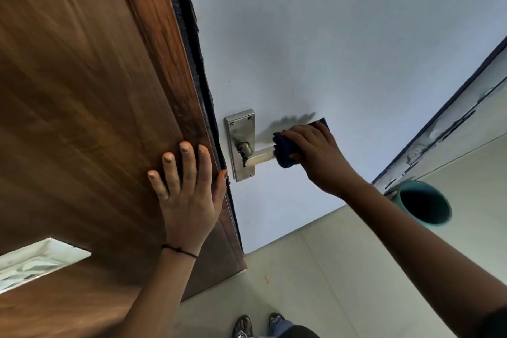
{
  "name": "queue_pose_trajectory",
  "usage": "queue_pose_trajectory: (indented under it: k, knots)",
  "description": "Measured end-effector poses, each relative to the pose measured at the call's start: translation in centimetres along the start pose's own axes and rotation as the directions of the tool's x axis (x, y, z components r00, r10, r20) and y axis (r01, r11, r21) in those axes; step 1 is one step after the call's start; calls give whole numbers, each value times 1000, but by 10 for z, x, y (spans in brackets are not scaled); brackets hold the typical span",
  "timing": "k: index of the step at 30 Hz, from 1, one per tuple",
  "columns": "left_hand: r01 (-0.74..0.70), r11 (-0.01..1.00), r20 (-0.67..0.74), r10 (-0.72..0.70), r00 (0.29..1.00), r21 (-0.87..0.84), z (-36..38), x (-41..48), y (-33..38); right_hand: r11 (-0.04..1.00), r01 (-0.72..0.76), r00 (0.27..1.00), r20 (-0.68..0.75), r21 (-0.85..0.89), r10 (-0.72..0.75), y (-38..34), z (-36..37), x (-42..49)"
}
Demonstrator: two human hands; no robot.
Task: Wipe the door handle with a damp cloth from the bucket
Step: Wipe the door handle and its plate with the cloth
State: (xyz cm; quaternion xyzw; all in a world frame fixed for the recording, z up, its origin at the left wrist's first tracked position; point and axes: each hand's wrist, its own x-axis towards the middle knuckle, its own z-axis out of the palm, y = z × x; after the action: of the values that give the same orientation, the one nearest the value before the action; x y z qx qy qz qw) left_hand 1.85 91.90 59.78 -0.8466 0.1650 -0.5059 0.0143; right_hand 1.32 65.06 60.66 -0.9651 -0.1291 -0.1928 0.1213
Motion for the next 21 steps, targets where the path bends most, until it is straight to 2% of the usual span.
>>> queue_pose_trajectory:
  k: [4,7,9,13,15,16,17,19,21]
  knots:
    - [0,1000,-4,0,1000,3,3,-1,0,1000,7,995,-101,22,-5,-34,9,5]
    - [-2,1000,-2,2,1000,-10,2,-1,-1,999,34,993,-116,8,-33,-62,25,7]
    - [-6,1000,2,6,1000,-19,2,-1,0,1000,23,992,-122,-21,-26,-55,26,4]
    - [-2,1000,18,2,1000,-11,0,0,-1,996,-81,986,-144,43,86,-17,22,0]
    - [-11,1000,22,12,1000,-11,-1,1,-1,979,-128,969,-190,159,157,-10,22,0]
    - [-16,1000,28,16,999,-14,-2,1,-2,935,-177,951,-193,307,243,-11,21,-1]
    - [-16,1000,34,17,999,-19,-2,1,-2,824,-254,919,-140,506,369,-14,20,-2]
    - [-18,999,45,20,999,-29,-3,1,-2,434,-336,833,50,836,550,-26,19,-6]
    - [-16,999,49,18,999,-36,-4,0,-2,77,-258,754,151,963,639,-36,29,-8]
